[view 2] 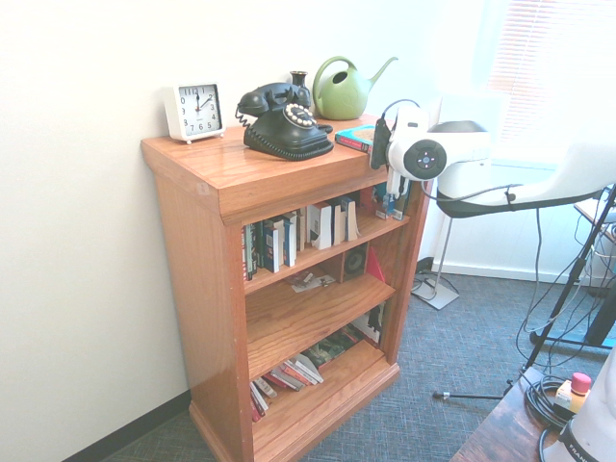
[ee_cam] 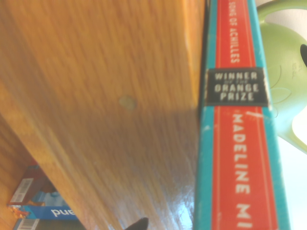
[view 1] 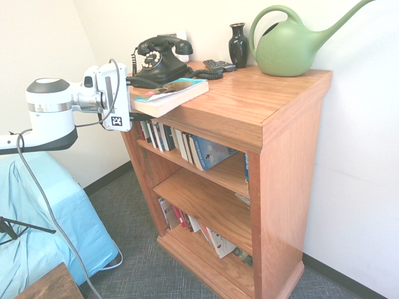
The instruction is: Organize the shelf
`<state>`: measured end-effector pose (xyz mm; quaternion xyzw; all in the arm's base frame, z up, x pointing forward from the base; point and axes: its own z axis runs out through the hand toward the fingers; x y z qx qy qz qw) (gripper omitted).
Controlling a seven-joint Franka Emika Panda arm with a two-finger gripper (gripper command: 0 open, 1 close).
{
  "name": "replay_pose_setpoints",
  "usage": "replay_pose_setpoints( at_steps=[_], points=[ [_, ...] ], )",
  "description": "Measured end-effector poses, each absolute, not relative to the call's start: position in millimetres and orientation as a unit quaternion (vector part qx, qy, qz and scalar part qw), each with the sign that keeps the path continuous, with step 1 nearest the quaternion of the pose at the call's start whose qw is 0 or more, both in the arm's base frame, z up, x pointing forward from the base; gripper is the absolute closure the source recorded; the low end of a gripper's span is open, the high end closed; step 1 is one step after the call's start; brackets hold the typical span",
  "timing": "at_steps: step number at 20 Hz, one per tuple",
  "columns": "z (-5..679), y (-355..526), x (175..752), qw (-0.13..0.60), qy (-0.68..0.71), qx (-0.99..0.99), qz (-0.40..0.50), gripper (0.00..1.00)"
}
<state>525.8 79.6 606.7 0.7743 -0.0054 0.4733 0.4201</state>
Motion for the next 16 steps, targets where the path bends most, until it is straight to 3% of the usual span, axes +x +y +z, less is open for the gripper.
replay_pose_setpoints(
  at_steps=[16],
  points=[
    [608.3,86.8,535.8,0.419,-0.005,0.774,0.476,1.0]
  ],
)
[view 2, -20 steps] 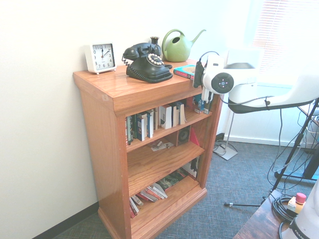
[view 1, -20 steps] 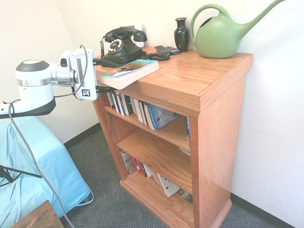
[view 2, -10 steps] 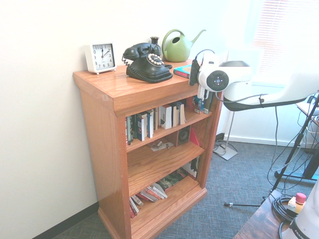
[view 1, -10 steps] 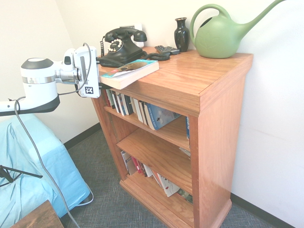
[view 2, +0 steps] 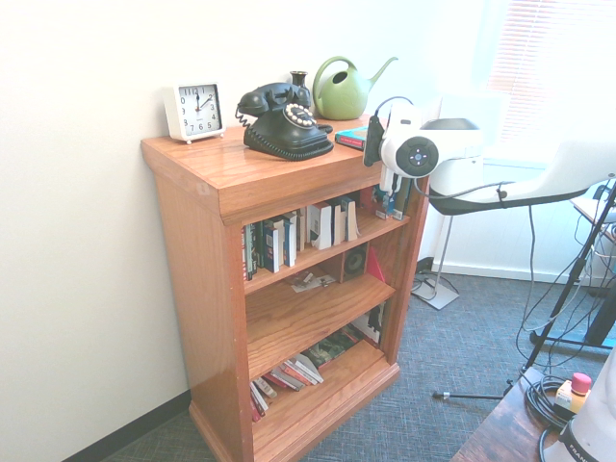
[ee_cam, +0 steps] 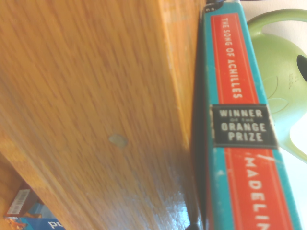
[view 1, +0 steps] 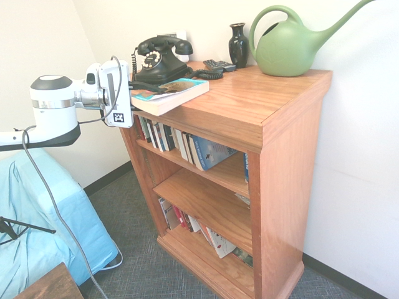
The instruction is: Organize the shelf
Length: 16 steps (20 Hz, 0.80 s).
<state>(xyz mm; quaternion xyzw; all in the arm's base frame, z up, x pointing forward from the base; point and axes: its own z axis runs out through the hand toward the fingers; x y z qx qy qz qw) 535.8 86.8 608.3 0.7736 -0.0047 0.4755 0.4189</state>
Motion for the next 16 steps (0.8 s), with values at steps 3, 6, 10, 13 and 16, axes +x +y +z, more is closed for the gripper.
replay_pose_setpoints(
  at_steps=[3,6,10,13,16],
  points=[
    [609,87,536,0.42,-0.006,0.773,0.475,1.0],
    [611,87,536,0.42,-0.007,0.772,0.477,1.0],
    [611,89,536,0.418,-0.007,0.773,0.478,1.0],
    [616,90,532,0.407,-0.023,0.777,0.479,1.0],
    [631,90,520,0.39,-0.052,0.783,0.481,1.0]
  ],
)
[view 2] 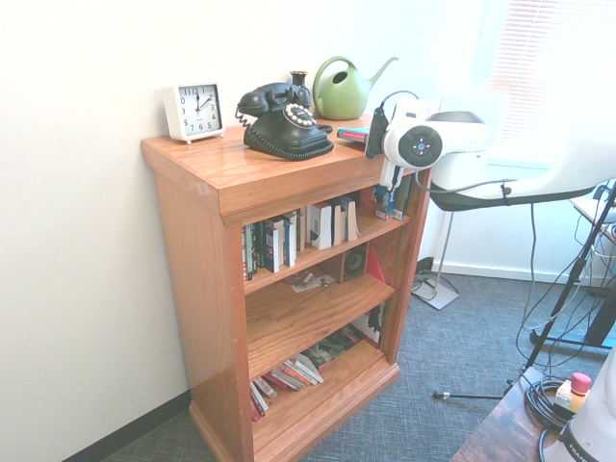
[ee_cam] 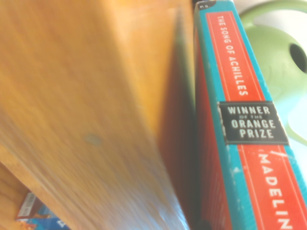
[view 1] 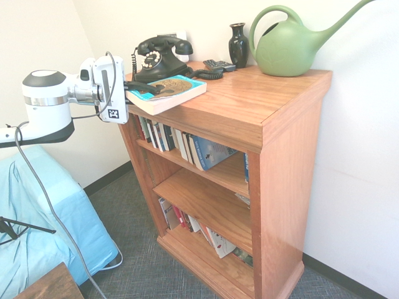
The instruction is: Organize the shelf
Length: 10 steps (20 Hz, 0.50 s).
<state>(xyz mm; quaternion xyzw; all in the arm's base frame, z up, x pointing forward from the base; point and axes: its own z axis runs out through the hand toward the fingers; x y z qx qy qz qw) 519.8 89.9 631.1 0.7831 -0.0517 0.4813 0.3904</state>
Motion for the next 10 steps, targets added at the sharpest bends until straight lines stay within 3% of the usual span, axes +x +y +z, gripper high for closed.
replay_pose_setpoints(
  at_steps=[10],
  points=[
    [692,21,411,0.319,-0.164,0.798,0.485,1.0]
  ],
)
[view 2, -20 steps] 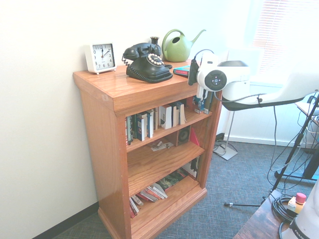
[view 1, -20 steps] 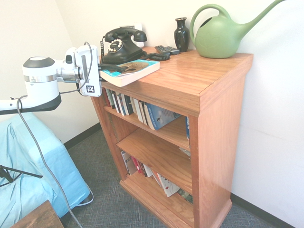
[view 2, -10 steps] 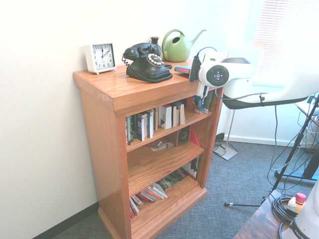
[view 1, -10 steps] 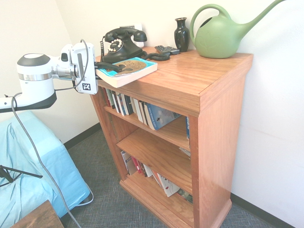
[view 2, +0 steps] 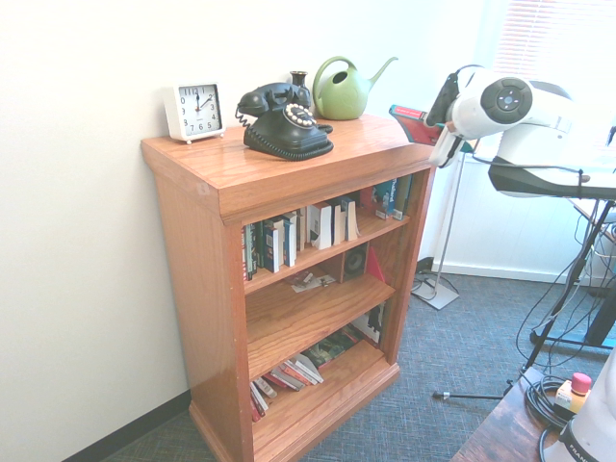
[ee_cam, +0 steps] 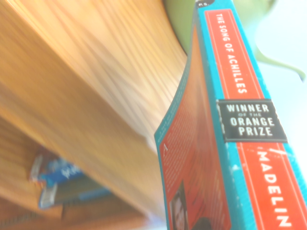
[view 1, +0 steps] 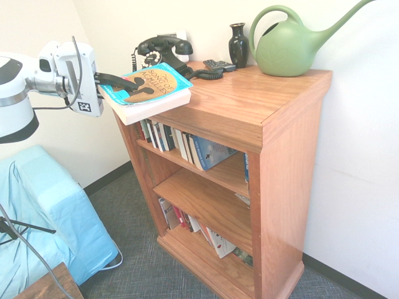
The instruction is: Organize the shelf
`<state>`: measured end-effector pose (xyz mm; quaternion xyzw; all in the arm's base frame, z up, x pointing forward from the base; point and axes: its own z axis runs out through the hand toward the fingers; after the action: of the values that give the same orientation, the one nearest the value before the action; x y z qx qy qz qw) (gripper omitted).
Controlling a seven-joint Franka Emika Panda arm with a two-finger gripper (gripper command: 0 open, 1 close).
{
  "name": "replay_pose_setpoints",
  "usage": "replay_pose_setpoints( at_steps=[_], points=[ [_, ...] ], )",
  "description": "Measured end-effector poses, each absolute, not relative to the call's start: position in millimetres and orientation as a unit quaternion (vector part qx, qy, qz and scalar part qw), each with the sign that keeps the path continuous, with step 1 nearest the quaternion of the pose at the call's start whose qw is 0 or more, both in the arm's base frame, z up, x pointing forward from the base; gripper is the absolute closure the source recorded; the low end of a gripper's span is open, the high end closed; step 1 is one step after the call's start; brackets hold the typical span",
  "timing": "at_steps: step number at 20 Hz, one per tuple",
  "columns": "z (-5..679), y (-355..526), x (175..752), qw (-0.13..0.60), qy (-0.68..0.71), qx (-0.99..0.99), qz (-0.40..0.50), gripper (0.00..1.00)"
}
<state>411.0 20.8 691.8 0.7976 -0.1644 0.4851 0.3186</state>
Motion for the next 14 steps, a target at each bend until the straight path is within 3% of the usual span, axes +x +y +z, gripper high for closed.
replay_pose_setpoints(
  at_steps=[14],
  points=[
    [616,-31,332,0.174,-0.21,0.843,0.464,1.0]
  ],
)
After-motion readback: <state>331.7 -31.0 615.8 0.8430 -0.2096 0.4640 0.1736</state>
